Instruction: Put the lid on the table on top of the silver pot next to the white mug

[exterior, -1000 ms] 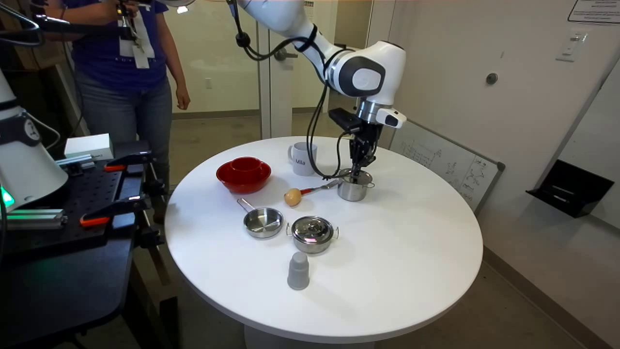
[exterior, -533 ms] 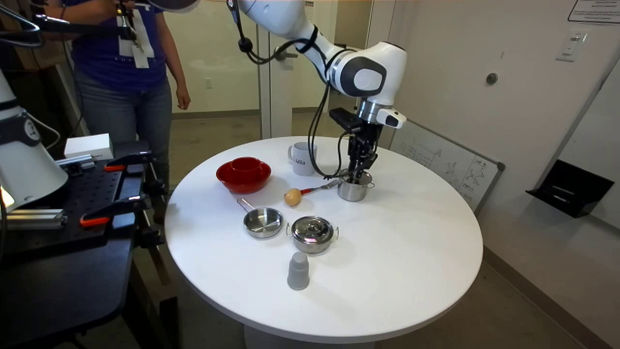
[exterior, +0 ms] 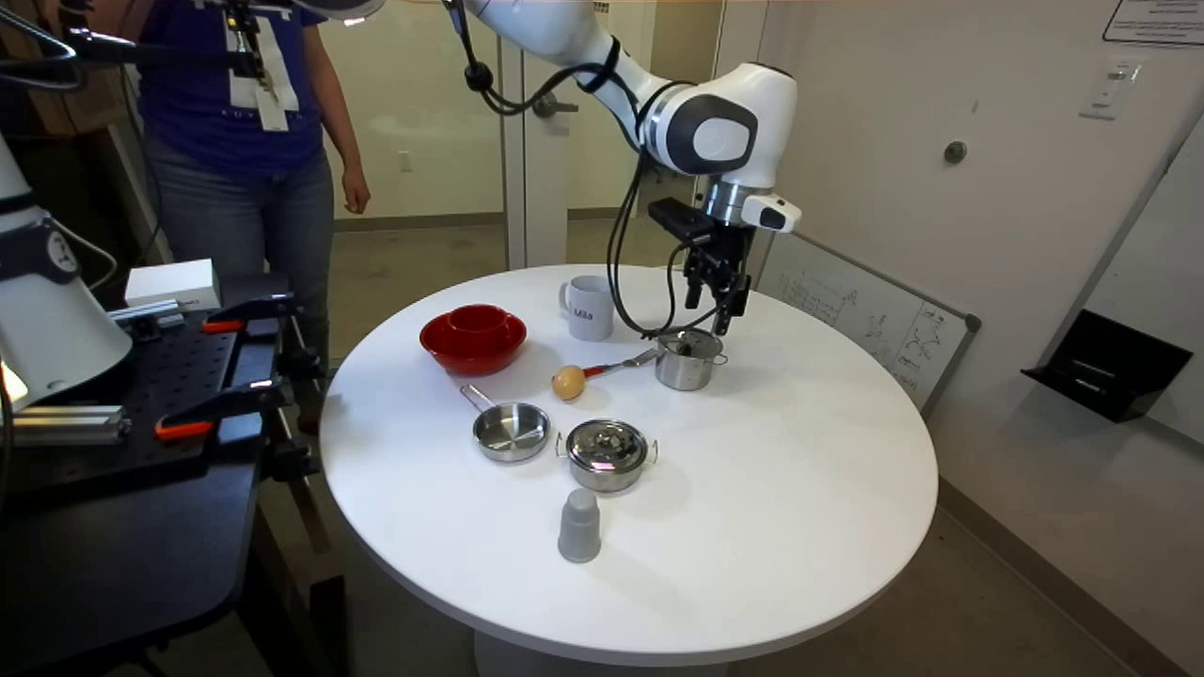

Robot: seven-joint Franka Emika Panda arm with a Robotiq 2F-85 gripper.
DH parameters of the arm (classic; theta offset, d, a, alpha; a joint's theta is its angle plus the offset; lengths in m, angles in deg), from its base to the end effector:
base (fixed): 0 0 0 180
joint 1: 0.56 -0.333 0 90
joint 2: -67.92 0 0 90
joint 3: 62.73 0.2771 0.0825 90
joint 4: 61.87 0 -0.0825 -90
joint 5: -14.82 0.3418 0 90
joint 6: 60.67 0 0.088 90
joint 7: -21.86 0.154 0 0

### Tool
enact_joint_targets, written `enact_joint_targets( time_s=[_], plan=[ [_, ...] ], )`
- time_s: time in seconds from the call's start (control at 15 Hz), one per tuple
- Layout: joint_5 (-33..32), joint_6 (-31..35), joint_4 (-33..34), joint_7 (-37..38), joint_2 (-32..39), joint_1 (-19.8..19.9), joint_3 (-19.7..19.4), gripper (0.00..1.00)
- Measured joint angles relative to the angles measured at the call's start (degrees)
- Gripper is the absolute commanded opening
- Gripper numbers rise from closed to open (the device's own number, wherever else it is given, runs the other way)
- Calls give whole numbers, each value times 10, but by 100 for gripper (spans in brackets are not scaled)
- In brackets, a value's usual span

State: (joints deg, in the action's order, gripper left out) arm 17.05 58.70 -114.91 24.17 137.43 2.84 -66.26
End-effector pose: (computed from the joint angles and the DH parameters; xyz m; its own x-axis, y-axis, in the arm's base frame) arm 0.6973 -0.0676 0.0804 0.9883 -0.1429 -0.0529 -0.1416 -0.9896 0.0270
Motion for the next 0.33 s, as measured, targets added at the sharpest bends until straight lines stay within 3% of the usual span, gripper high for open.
enact_joint_targets(
  time_s=[0.33],
  plan=[
    [2, 42, -12, 13, -30, 1, -6, 100]
  ],
)
